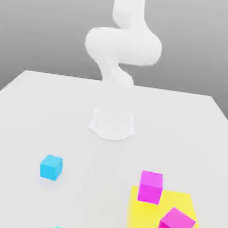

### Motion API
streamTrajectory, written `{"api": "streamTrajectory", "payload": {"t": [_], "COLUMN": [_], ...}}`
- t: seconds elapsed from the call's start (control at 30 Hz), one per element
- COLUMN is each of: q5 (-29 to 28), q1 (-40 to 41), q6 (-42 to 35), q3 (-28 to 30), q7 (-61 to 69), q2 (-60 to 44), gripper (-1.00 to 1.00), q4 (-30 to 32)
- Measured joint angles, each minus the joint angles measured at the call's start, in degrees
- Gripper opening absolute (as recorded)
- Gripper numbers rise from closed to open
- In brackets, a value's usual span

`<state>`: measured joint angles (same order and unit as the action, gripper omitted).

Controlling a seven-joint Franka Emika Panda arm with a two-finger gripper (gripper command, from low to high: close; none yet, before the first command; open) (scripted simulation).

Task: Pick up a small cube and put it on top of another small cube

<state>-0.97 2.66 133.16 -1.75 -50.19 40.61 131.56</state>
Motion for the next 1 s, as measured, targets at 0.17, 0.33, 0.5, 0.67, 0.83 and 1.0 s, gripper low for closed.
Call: {"api": "streamTrajectory", "payload": {"t": [0.17, 0.33, 0.5, 0.67, 0.83, 1.0], "q5": [-2.5, -5.5, -8.3, -9.6, -8.5, -4.7], "q1": [4.9, 8.6, 11.0, 12.7, 12.9, 13.5], "q6": [2.8, 5.5, 8.2, 11.0, 14.1, 17.5], "q3": [-3.2, -5.3, -6.1, -5.6, -4.7, -4.3], "q7": [-9.3, -18.7, -27.9, -36.2, -42.7, -47.1], "q2": [-10.7, -21.2, -31.6, -41.9, -51.8, -61.4], "gripper": [0.0, 0.0, 0.0, 0.0, 0.0, 0.0], "q4": [-0.5, -0.9, -1.4, -1.8, -2.1, -2.4]}}
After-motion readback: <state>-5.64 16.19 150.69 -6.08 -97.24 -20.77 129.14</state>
